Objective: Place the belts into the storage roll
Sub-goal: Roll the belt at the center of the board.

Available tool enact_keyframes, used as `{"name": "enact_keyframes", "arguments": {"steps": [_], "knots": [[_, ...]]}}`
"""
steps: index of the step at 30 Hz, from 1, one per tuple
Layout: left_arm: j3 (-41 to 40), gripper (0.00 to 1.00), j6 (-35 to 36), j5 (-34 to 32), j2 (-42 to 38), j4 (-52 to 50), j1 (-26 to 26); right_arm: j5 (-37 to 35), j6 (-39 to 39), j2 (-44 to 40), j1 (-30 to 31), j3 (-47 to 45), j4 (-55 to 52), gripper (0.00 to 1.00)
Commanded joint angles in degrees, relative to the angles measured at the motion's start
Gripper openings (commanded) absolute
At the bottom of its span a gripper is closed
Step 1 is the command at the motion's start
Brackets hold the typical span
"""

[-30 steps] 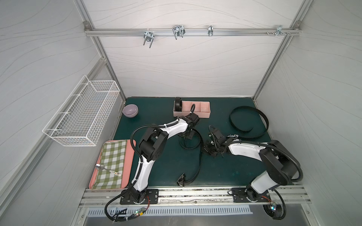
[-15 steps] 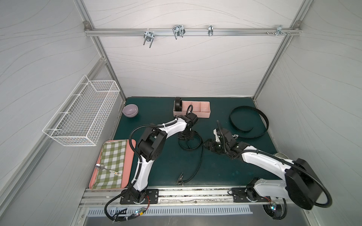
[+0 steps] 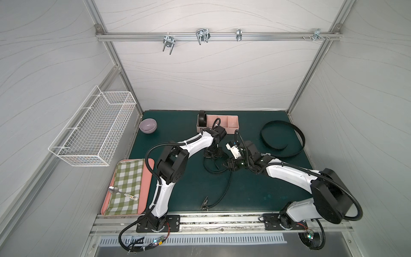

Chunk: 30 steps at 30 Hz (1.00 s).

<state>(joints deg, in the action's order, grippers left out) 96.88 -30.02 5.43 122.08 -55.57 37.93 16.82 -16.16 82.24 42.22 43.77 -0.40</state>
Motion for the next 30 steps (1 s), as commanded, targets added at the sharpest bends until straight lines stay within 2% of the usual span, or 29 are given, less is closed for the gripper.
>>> {"name": "enact_keyframes", "arguments": {"steps": [1, 16, 23, 27, 30], "knots": [[3.2, 0.00, -0.3, 1.8, 2.3, -2.4, 0.1, 0.7, 3.2, 1.9, 1.5, 1.2, 2.5, 0.51], [3.9, 0.00, -0.2, 6.0, 2.3, -2.5, -0.5, -0.5, 1.3, 8.7, 3.4, 3.0, 5.2, 0.36], [3.1, 0.00, -0.2, 6.6, 2.0, -2.0, -0.5, -0.6, 1.1, 10.1, 3.6, 4.1, 4.7, 0.19], [2.5, 0.00, -0.4, 6.9, 1.7, -1.4, -0.8, 0.1, 1.2, 11.0, 3.6, 4.6, 4.1, 0.19], [2.3, 0.00, -0.5, 7.2, 1.7, -1.3, -1.2, 0.3, 1.2, 10.9, 4.0, 4.2, 3.9, 0.24]]}}
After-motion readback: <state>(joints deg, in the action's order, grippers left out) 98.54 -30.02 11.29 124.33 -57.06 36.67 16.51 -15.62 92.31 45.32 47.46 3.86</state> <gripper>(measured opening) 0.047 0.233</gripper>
